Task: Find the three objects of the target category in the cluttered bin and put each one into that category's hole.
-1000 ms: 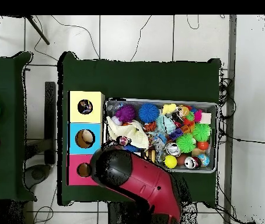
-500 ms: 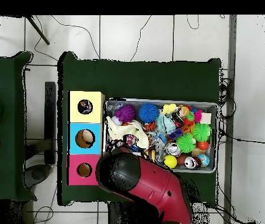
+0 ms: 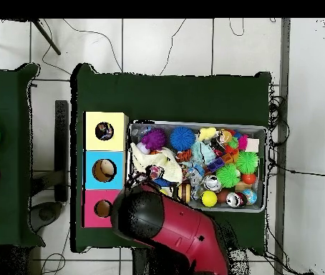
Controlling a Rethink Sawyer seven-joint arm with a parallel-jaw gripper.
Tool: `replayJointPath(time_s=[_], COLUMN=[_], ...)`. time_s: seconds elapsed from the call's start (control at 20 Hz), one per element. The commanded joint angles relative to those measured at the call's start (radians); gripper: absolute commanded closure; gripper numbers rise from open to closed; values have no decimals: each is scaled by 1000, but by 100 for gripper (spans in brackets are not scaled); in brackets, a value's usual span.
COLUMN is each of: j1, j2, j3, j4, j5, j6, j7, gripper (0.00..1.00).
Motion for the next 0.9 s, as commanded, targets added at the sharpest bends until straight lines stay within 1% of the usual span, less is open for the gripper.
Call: replayJointPath(time_s=[0.05, 0.1, 0.2, 0.55, 0.9], j1=[-10, -9, -1, 25, 57], j2=[47, 59, 72, 92, 110], j3=[115, 114, 114, 116, 105], j4=[19, -5, -20, -13, -29], j5=[-47, -48, -47, -22, 3], j6=[-25, -11, -7, -49, -48], j7=[47, 52, 67, 114, 161], gripper=[100, 100, 100, 100, 100])
